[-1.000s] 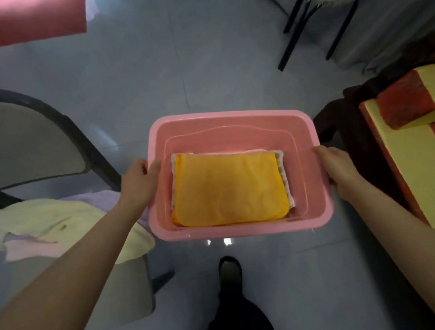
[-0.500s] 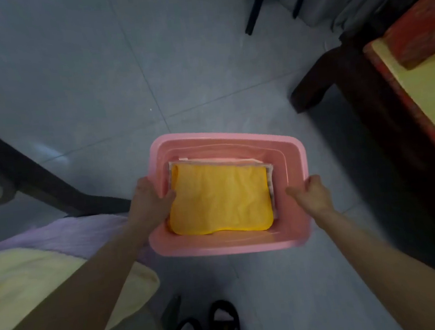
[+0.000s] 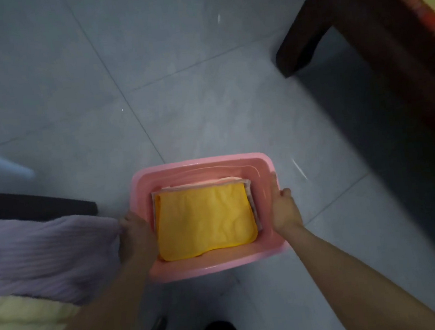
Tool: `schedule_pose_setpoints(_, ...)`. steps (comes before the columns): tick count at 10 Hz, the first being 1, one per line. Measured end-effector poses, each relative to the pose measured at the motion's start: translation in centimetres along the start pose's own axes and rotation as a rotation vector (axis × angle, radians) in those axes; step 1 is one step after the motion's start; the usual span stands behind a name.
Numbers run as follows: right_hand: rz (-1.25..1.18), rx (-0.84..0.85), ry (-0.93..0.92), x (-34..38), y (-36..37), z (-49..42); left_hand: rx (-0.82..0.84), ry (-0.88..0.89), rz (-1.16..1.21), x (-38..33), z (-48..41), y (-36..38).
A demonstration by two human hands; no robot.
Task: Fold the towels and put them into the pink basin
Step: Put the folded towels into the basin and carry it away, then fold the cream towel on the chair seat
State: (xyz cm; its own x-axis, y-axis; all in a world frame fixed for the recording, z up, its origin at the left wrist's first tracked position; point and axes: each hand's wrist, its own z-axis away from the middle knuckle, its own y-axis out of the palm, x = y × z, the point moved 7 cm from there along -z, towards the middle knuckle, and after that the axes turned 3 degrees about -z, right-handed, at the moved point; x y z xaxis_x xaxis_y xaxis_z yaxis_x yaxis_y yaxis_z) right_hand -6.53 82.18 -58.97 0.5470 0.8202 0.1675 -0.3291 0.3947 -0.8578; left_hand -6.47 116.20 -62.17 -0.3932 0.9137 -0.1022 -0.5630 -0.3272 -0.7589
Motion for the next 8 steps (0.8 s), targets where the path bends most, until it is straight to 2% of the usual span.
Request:
schedule_pose_setpoints(2,0.096,0.016,-0.045,-1.2,2.9,-1.0,-0.138,-0.081,0.066,0.3,-1.5,1.0)
schedule_pose_setpoints(3,0.085,0.010,-0.061,-0.7,3.3,-1.3,-0.177,-0.092,-0.001,0.5,-2.1,1.4)
schedule_pose_setpoints(5,0.143,0.048,-0.064,-0.7,3.6,-1.4,-0.201,-0.062,0.023,0.3,-2.2,1.1)
schedule_pose_setpoints(6,0.319,-0.004,-0.149,0.5,2.2,-0.5,-0.247,0.039,0.019,0.1,-1.3,0.4)
schedule_pose_setpoints(8,0.297,-0.154,-0.484,8.5,-4.6,5.9,-0.292,0.352,0.014,-3.6,5.3,-7.0)
